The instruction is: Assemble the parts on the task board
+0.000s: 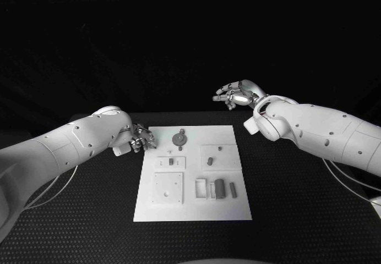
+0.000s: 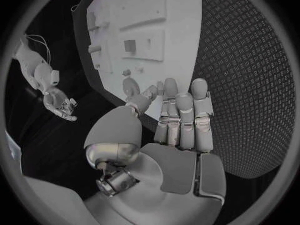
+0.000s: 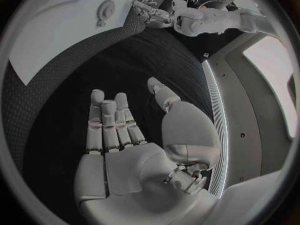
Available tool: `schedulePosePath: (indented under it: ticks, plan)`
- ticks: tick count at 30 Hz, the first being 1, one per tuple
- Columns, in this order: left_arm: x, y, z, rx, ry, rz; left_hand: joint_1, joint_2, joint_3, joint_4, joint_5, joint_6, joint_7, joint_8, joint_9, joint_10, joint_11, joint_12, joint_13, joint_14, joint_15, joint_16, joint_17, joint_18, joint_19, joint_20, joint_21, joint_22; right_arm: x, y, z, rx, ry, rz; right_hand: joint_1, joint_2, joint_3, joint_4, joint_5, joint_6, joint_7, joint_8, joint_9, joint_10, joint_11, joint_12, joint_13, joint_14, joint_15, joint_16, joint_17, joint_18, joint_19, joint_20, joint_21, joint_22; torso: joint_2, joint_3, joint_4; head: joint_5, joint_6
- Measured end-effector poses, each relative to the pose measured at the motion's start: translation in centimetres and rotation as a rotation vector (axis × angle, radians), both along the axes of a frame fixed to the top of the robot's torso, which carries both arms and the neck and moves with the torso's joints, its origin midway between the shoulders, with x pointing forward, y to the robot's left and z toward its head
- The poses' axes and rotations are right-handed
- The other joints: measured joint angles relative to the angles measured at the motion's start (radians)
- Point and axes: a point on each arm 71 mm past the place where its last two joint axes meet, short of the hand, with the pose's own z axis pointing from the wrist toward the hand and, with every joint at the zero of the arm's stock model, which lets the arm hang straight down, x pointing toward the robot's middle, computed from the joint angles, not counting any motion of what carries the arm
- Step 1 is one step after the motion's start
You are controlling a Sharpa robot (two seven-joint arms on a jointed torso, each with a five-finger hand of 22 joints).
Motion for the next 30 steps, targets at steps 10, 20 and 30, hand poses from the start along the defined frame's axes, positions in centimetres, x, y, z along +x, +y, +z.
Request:
schedulePosePath:
  ticks: [10, 20, 30]
  plan:
    - [-1.7, -0.6, 1.1, -0.07, 0.02, -0.019, 0.001, -0.001, 0.0, 0.0, 0.0, 0.007, -0.007, 0.0, -0.001, 0.012, -0.002, 0.0, 0.002, 0.011, -0.003, 0.008, 0.003, 0.0, 0.004, -0.001, 0.004, 0.001, 0.1, -0.4, 0.0, -0.003, 0.001, -0.009, 0.0, 0.0, 0.0, 0.0, 0.0, 0.0, 0.0, 0.0, -0.001, 0.0, 0.0, 0.0, -0.001, 0.0, 0.0, 0.0, 0.0, 0.0, 0.0, 0.0, 0.0, 0.001, 0.0, -0.0004, 0.0006, 0.005, -0.002]
    - [-3.3, -2.0, 0.4, -0.077, 0.048, -0.04, -0.001, 0.001, 0.006, -0.006, 0.023, 0.013, -0.01, 0.0, -0.002, 0.023, -0.005, 0.0, 0.008, 0.025, -0.01, 0.019, 0.009, 0.0, 0.012, -0.006, 0.017, 0.001, 0.1, -0.4, 0.0, -0.003, 0.002, -0.01, 0.0, 0.0, 0.0, 0.0, 0.0, 0.0, 0.0, 0.0, -0.001, 0.0, 0.0, 0.0, -0.001, 0.0, 0.0, 0.0, -0.001, 0.0, 0.0, 0.0, 0.0, 0.001, 0.001, 0.0, -0.0005, 0.008, -0.008]
    - [-4.5, -2.7, -1.0, -0.028, 0.06, -0.057, -0.039, 0.009, 0.002, -0.01, 0.167, 0.025, -0.012, 0.0, -0.003, 0.041, -0.006, 0.012, 0.039, 0.041, -0.016, 0.053, 0.03, -0.001, 0.036, -0.015, 0.059, 0.0, 0.1, -0.4, 0.0, -0.003, 0.002, -0.01, 0.0, 0.0, 0.0, 0.0, 0.0, 0.001, -0.001, 0.0, -0.001, 0.0, 0.0, 0.0, -0.002, 0.0, 0.0, 0.0, -0.001, 0.0, 0.0, 0.0, 0.0, 0.001, 0.001, 0.0002, -0.0005, 0.009, -0.014]
